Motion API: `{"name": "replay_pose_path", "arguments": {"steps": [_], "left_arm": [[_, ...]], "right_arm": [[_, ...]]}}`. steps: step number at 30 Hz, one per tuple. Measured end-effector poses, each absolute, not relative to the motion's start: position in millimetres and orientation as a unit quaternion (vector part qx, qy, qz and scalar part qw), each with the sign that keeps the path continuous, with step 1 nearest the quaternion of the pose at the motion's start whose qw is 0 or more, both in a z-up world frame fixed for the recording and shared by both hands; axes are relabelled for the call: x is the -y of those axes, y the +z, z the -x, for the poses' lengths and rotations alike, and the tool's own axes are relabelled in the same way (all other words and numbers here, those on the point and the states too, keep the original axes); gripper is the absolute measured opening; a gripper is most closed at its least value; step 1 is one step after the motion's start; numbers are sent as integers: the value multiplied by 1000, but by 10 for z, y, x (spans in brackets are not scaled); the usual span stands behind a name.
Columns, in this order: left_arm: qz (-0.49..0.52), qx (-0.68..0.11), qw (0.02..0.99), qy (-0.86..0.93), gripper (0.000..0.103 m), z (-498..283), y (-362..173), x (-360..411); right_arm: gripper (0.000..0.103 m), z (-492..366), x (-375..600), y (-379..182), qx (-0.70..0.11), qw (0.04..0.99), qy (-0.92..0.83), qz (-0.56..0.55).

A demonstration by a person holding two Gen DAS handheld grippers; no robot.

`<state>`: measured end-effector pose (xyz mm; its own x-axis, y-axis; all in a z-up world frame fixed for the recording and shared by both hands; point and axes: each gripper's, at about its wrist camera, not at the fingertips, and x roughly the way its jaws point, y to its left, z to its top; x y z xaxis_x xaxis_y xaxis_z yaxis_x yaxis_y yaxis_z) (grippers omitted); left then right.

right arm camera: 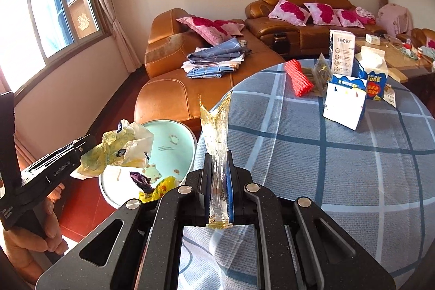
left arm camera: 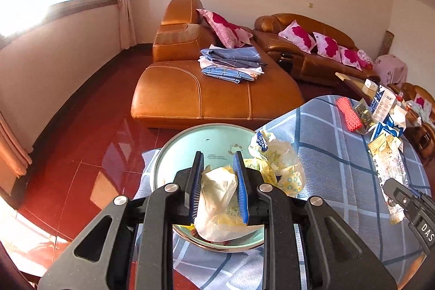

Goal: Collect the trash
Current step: 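Carry the clear wrapper and clear strip over the light-blue bucket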

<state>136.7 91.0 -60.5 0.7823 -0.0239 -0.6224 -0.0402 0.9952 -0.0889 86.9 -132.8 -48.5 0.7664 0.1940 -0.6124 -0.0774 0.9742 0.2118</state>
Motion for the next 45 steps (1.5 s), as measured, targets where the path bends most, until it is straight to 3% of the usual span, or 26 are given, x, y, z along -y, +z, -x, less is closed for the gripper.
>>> {"name": "replay_pose_path", "arguments": {"steps": [45], "left_arm": [[58,-367,928,34,22,-1663,-977,-1084]], "right_arm": [[10,-1290,607,-672,-369,921,120,-44]]}}
